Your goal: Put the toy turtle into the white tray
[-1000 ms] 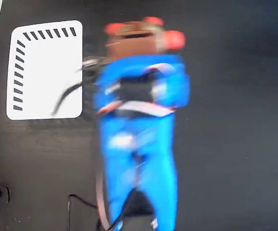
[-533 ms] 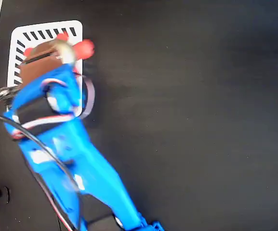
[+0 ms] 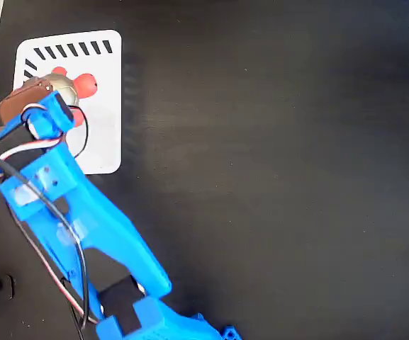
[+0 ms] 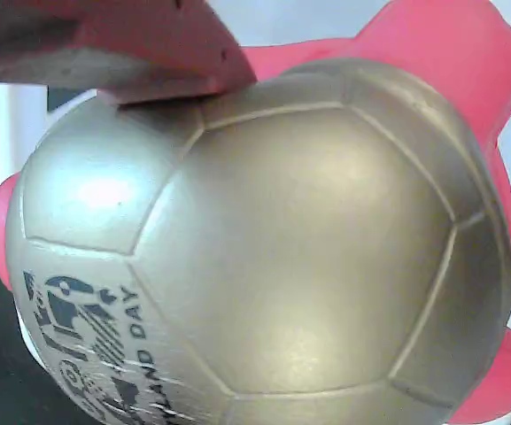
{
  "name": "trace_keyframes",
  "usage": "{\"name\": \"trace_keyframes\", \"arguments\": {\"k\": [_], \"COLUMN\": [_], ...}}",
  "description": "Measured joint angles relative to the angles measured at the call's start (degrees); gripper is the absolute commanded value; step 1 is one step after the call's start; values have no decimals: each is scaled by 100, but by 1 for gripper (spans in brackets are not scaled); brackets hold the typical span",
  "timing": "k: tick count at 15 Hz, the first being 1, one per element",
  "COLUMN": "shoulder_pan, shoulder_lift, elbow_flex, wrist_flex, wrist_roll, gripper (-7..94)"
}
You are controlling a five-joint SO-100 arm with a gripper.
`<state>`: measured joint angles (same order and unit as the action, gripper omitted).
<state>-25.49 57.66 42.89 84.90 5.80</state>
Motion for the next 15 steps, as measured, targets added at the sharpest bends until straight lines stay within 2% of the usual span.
{"name": "trace_keyframes", "arguments": {"k": [7,10,11,12,13,15], "shoulder_pan": [0,35,44,44,35,26], "shoulder_lift": [-211,-246,-255,-264,-264,-264], "elbow_flex": [0,0,0,44,114,264], "wrist_flex": [18,18,18,18,18,-35], "wrist_roll": [0,-62,-62,-70,-123,-158], "gripper": [0,7,14,29,34,54]}}
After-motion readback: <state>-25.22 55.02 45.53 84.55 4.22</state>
